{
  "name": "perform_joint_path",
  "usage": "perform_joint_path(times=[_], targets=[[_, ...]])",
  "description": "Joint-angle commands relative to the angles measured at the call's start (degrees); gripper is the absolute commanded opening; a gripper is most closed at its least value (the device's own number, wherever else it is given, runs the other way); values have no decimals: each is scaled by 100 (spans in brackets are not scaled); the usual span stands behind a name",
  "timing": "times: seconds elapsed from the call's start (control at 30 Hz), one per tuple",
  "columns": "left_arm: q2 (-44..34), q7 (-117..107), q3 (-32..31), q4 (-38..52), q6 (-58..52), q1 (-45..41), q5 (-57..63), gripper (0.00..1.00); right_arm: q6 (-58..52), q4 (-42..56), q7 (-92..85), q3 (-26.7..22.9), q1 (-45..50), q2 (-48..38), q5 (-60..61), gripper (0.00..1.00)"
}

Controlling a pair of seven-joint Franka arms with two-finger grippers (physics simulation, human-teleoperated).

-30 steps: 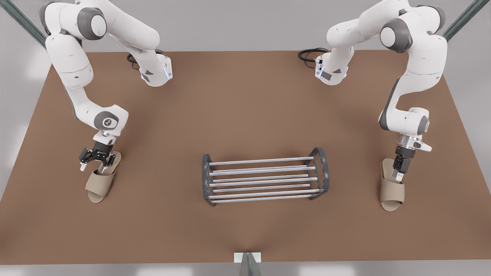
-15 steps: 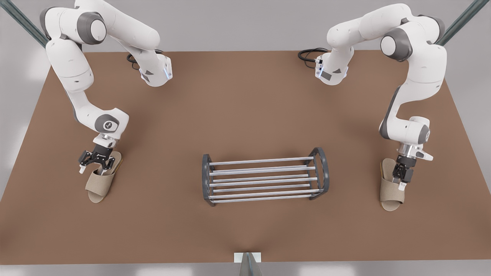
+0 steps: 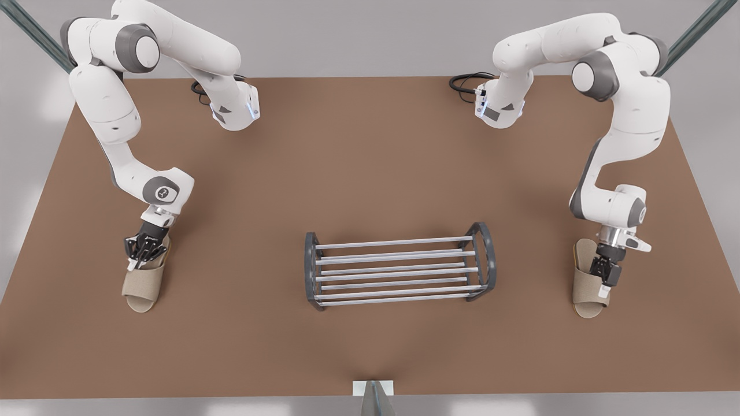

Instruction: Place the right shoe on the shoe rack with the right arm, and place the left shoe on the shoe rack with the left arm

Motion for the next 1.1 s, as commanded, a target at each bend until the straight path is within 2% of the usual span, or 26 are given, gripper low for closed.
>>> perform_joint_path(times=[0.0,0.07,0.13,0.17,0.3,0.37,0.4,0.5,0.53,0.57,0.63,0.7,0.83,0.9,1.0,1.07], targets=[[36,-236,-34,55,50,-2,-8,88,-37,1,-180,0,-5,-15,-916,21],[36,-236,-60,55,50,-2,0,88,-37,1,-153,9,-5,-59,-934,21],[27,-236,-60,55,138,-2,9,74,7,1,-40,62,-5,-199,-934,21],[19,-236,-52,64,138,-2,18,72,68,-25,-4,210,-5,-340,-925,21],[36,-350,-60,64,138,-2,18,71,147,-34,154,659,3,-639,-907,21],[27,-385,-60,55,138,-2,18,61,393,54,409,818,3,-727,-899,21],[36,-385,-60,55,138,-2,27,61,463,124,418,941,29,-806,-872,21],[36,-385,-52,55,138,-2,27,61,701,397,444,941,337,-1034,-785,21],[19,-394,-60,55,147,-2,18,61,1456,756,400,941,381,-1131,-609,21],[27,-403,-60,55,147,-2,9,54,1799,959,383,941,460,-1184,-468,21],[19,-429,-60,55,147,-2,27,53,2616,1477,-47,932,829,-1386,392,21],[1,-429,-60,55,147,-2,44,52,3092,1926,-1190,923,1119,-1535,1816,21],[-87,-438,-60,47,173,-2,53,47,2995,2418,-3791,923,1805,-1588,5050,21],[-104,-438,-60,47,182,-2,53,47,2301,2752,-5478,923,2244,-1553,6826,21],[-227,-578,-69,12,331,-2,62,40,1589,3578,-7026,941,2947,-1377,7925,21],[-227,-579,-69,12,331,-10,62,33,1282,3991,-7088,958,3439,-1246,7926,21]])
